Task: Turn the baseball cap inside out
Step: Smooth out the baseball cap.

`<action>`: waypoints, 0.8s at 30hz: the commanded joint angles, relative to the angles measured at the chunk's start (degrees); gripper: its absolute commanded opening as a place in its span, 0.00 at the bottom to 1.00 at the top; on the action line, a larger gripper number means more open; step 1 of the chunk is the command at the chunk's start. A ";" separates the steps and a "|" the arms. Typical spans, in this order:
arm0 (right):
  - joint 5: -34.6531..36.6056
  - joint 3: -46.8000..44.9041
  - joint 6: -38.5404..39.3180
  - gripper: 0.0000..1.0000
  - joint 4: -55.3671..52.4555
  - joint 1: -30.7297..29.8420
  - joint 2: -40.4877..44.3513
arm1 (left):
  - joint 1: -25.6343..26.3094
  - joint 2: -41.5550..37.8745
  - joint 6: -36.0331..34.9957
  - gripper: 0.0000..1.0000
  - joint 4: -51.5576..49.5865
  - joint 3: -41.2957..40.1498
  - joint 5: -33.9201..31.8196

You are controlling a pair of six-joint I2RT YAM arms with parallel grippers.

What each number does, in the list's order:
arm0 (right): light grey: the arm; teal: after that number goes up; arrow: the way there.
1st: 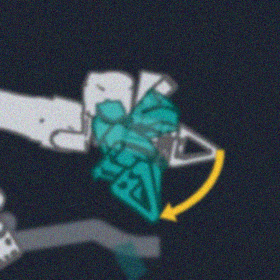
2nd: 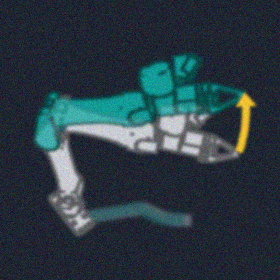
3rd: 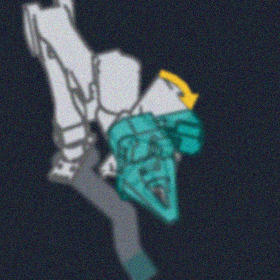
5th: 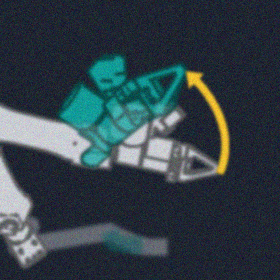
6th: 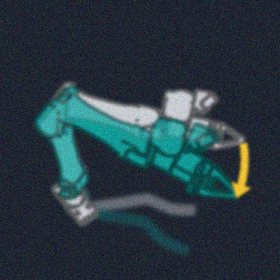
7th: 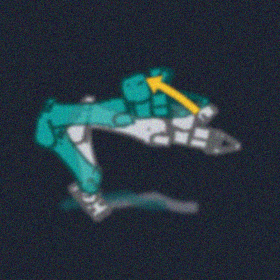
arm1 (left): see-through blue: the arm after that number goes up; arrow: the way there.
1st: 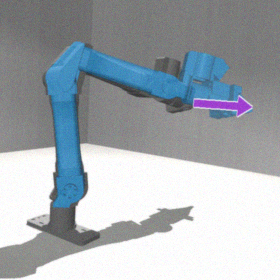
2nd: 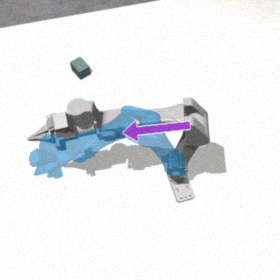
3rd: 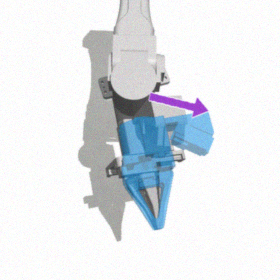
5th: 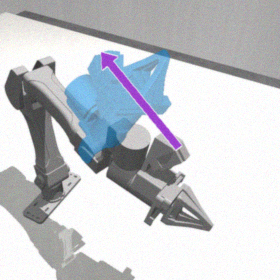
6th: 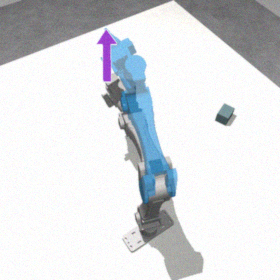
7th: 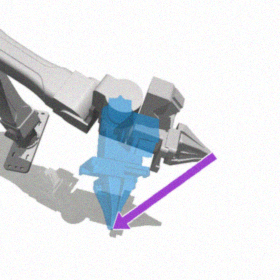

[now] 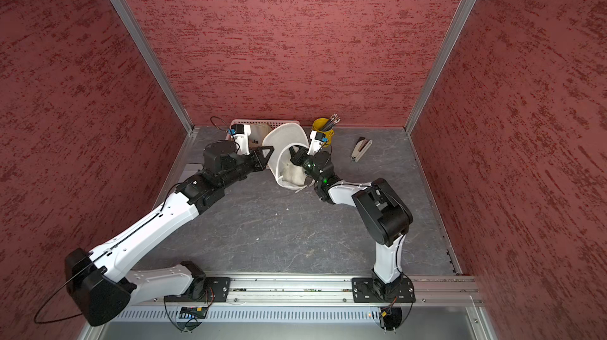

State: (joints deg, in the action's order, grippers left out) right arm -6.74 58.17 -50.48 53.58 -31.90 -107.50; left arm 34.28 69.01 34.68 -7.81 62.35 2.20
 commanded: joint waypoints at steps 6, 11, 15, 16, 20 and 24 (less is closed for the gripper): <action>-3.73 0.37 13.03 0.27 -19.34 0.05 9.74 | -3.05 -2.57 0.11 0.00 0.46 -0.01 0.35; -9.13 -2.05 22.69 0.47 -29.46 0.06 15.93 | -4.00 -1.59 -2.30 0.00 -1.84 2.28 0.35; -10.85 -3.80 29.54 0.50 -34.48 0.02 19.91 | -4.51 -1.60 -1.92 0.00 -1.85 2.52 0.97; -11.97 -4.04 31.65 0.50 -36.11 0.00 20.71 | -4.55 -1.67 -1.86 0.00 -1.85 2.64 0.95; -16.55 -5.34 36.65 0.45 -39.95 0.01 23.59 | -4.83 -1.50 -1.98 0.00 -2.62 3.78 0.08; -21.07 -5.34 38.85 0.24 -39.25 -0.02 22.56 | -4.93 -1.07 -0.90 0.00 -2.28 4.71 1.09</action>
State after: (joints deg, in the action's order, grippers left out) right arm -22.61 54.17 -15.94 16.16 -32.05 -84.86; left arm 29.78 67.92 33.65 -10.96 64.66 2.72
